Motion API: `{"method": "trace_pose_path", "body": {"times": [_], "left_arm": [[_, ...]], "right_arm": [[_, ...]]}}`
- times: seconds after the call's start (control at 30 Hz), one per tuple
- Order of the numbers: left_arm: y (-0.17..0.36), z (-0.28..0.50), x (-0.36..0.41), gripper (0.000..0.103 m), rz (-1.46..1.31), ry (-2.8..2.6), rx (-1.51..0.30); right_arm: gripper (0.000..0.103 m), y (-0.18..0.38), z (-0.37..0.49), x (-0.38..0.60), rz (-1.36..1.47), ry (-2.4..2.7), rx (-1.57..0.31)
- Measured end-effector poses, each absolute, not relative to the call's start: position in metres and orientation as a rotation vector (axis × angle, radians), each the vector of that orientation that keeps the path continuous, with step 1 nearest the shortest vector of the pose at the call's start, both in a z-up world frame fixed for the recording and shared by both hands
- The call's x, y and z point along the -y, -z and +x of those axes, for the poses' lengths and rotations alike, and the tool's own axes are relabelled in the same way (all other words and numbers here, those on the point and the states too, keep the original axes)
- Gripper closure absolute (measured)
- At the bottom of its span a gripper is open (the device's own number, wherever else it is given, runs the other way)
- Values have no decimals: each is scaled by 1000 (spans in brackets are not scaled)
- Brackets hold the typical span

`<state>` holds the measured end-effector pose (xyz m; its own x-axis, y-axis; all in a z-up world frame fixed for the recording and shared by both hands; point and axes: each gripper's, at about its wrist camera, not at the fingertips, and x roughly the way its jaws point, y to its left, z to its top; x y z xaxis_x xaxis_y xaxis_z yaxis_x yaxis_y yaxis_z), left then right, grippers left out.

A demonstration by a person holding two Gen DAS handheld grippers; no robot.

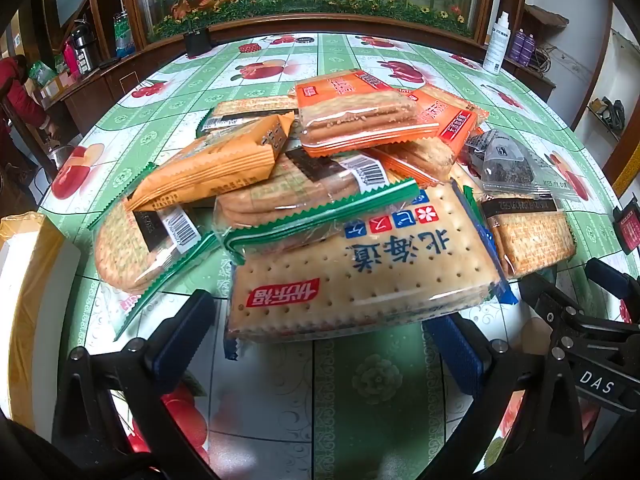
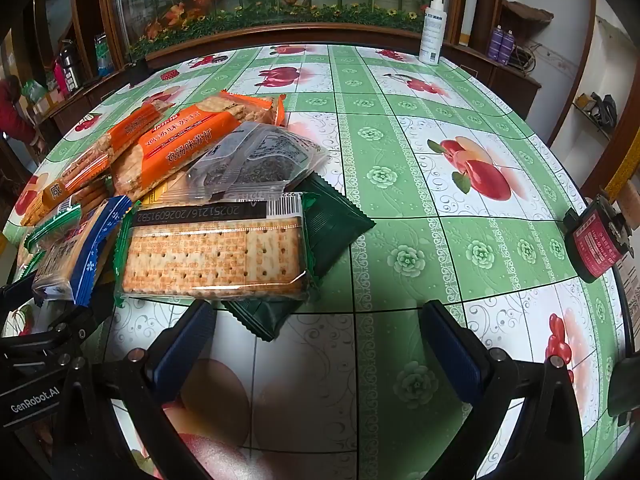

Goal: Organize snacks

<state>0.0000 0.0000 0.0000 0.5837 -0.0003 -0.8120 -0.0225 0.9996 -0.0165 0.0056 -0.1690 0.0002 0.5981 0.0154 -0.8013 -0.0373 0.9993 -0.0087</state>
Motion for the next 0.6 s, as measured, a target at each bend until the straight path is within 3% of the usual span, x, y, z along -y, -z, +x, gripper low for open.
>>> {"method": "trace_pose_path", "body": {"times": [0.6], "left_arm": [[-1,0,-1,0,-24,-2,-958]], "right_arm": [[0,0,6,169,-28,-36,-930]]}}
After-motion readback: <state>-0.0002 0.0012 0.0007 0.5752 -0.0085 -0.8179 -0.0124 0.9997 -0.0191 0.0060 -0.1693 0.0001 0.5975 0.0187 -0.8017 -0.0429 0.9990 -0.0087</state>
